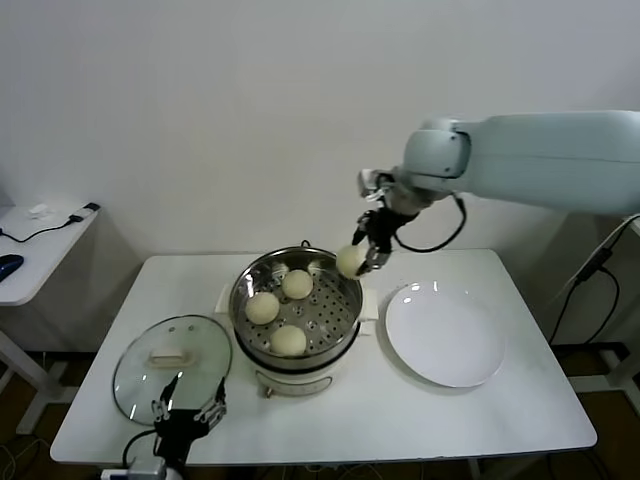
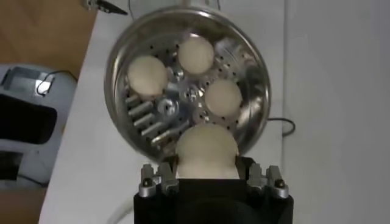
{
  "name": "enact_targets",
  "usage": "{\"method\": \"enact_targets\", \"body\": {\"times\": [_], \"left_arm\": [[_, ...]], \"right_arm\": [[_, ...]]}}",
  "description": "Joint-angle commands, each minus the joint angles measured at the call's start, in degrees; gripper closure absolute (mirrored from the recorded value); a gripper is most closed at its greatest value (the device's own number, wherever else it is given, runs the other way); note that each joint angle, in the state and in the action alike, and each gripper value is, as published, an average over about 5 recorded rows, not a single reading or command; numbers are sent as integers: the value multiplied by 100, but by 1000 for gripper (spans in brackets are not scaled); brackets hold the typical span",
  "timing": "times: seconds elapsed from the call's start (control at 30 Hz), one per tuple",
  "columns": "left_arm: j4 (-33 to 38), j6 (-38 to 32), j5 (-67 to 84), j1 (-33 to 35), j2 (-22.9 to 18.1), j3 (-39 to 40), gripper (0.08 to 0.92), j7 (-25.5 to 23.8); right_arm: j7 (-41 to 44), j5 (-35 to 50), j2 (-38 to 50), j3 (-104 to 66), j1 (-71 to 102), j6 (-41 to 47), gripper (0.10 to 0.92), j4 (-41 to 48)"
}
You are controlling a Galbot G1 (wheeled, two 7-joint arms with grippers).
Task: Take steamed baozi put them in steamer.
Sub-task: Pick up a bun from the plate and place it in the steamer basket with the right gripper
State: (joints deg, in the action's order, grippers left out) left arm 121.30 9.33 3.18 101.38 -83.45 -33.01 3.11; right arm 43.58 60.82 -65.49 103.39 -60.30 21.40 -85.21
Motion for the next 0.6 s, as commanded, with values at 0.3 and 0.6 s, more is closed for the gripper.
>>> {"method": "enact_targets", "body": {"times": [0.3,0.6], "left_arm": [[-10,-4,12,-24,-16,-6,177,-3],[-47,4,6,-31,-19,0,177,-13]], "right_arm": [[-898,-195,-991,-32,1396,588,387,435],[-924,-492,-958,-185,1839,569,389,807]]}}
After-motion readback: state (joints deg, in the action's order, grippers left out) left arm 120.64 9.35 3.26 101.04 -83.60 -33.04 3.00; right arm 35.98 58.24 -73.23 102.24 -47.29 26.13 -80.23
